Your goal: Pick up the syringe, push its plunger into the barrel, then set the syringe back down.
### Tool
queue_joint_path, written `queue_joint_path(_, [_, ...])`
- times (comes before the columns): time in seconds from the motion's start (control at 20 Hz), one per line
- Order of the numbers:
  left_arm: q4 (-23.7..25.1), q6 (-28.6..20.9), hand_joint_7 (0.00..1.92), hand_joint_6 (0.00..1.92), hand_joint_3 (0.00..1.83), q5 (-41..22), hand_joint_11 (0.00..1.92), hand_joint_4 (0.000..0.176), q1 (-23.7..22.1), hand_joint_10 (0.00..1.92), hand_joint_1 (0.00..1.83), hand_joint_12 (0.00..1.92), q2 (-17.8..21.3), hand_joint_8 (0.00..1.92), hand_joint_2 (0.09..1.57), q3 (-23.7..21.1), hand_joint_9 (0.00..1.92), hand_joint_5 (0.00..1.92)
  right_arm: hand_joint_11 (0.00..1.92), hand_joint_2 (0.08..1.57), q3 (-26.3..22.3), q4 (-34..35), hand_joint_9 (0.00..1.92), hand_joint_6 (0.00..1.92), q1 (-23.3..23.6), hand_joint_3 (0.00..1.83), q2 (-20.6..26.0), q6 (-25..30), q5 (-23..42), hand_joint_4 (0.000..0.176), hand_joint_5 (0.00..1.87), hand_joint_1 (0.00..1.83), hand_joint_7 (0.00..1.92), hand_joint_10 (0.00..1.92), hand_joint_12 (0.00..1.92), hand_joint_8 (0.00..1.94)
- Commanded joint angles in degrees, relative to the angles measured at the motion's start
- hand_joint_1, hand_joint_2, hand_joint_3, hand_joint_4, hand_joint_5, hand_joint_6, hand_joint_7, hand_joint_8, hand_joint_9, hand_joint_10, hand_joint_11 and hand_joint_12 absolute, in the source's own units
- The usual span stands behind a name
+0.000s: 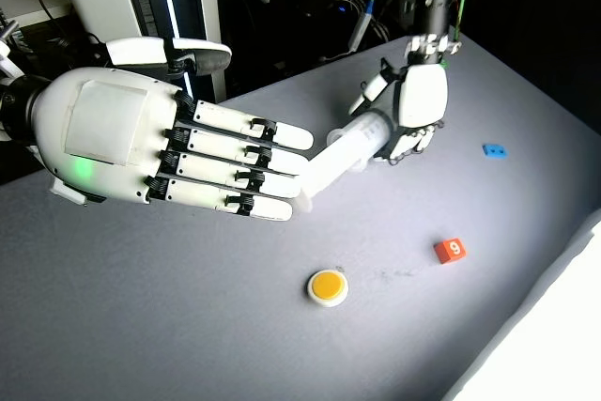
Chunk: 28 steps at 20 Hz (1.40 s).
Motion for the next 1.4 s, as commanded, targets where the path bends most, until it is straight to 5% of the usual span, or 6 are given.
queue_joint_path(0.0, [-0.2,-0.36,0.96,1.15,0.0,-3.66,0.53,0.0,-1.41,1.47,1.36,1.68,0.4,1.02,1.17,-0.48,0.86,0.71,0.0,0.95,0.04,1.78,0.0,0.0,0.45,0.02,-0.05,1.02,7.59,0.0,0.0,0.0,0.0,0.0,0.01,0.0])
queue_joint_path(0.35, [-2.77,-0.38,0.94,1.24,0.0,-2.5,0.49,0.0,-6.77,1.45,1.36,1.58,3.2,0.97,1.17,-2.18,0.83,0.71,0.79,1.51,-0.24,7.53,0.51,1.91,1.08,0.01,-3.11,1.58,8.91,0.135,0.32,0.55,0.47,1.84,1.91,1.64])
queue_joint_path(0.4, [-2.98,-0.38,0.98,1.23,0.0,-2.45,0.49,0.0,-7.14,1.22,1.25,1.63,3.48,1.07,1.17,-2.31,0.82,0.73,0.03,0.97,-0.29,7.53,0.02,0.08,1.04,0.0,-3.11,1.57,8.91,0.0,0.01,0.02,0.02,0.07,0.08,0.06])
queue_joint_path(0.85, [-3.09,-0.39,0.91,1.3,0.0,-1.76,0.46,0.0,-9.56,1.48,1.35,1.62,4.09,1.0,1.19,-2.9,0.8,0.67,0.0,0.93,-0.3,7.53,0.0,0.0,1.04,0.0,-3.09,1.56,9.12,0.0,0.0,0.0,0.0,0.0,0.0,0.0])
queue_joint_path(0.95, [-3.29,-0.39,0.93,1.2,0.0,-1.66,0.47,0.0,-9.58,1.36,1.36,1.53,4.2,0.95,1.16,-2.92,0.84,0.82,0.34,1.32,-0.3,7.53,0.43,1.32,1.03,0.11,-3.09,1.55,9.2,0.117,0.02,1.42,0.48,1.92,1.92,1.75])
queue_joint_path(1.35, [-3.28,-0.39,0.8,1.37,0.0,-1.59,0.31,0.0,-10.34,1.55,1.34,1.7,4.31,1.17,1.22,-3.03,0.71,0.7,0.0,0.94,-0.3,7.53,0.0,0.0,1.05,0.0,-3.1,1.55,9.84,0.0,0.0,0.0,0.0,0.0,0.0,0.0])
